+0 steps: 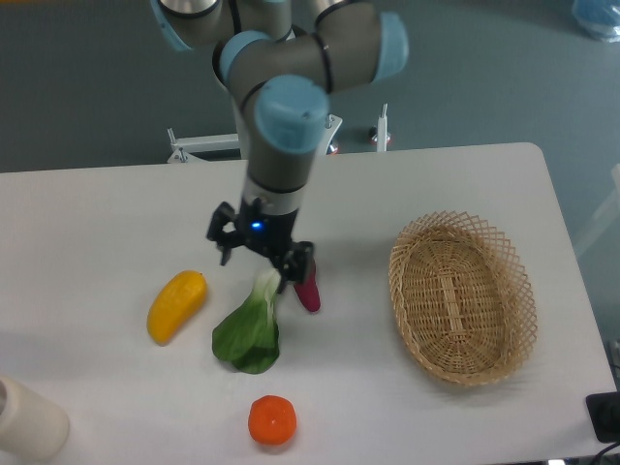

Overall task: Pick up the mango from the table
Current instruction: 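Move the open gripper over to the yellow mango and lower it, then close the gripper around the yellow mango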

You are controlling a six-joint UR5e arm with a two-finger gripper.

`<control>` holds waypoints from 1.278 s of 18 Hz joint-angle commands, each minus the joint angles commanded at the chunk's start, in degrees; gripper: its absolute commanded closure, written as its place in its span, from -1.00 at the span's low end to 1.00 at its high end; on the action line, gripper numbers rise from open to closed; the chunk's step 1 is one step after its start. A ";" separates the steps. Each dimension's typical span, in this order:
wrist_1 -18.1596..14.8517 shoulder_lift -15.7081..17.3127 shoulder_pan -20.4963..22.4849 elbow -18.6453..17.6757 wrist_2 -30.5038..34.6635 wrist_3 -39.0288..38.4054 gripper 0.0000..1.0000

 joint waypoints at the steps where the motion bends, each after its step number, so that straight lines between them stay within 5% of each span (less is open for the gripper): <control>1: 1.31 -0.96 -1.49 -0.70 0.79 -1.40 -1.00; 4: 4.92 -6.41 -9.04 -1.06 7.89 -4.73 -1.00; 7: 9.48 -9.04 -11.87 -1.24 8.44 -8.43 -1.00; 18: 11.17 -11.69 -14.07 -0.62 11.08 -8.70 -0.99; 21: 11.25 -11.52 -14.07 -0.62 10.99 -10.20 -0.42; 23: 11.34 -11.52 -14.07 -0.53 10.91 -10.02 -0.28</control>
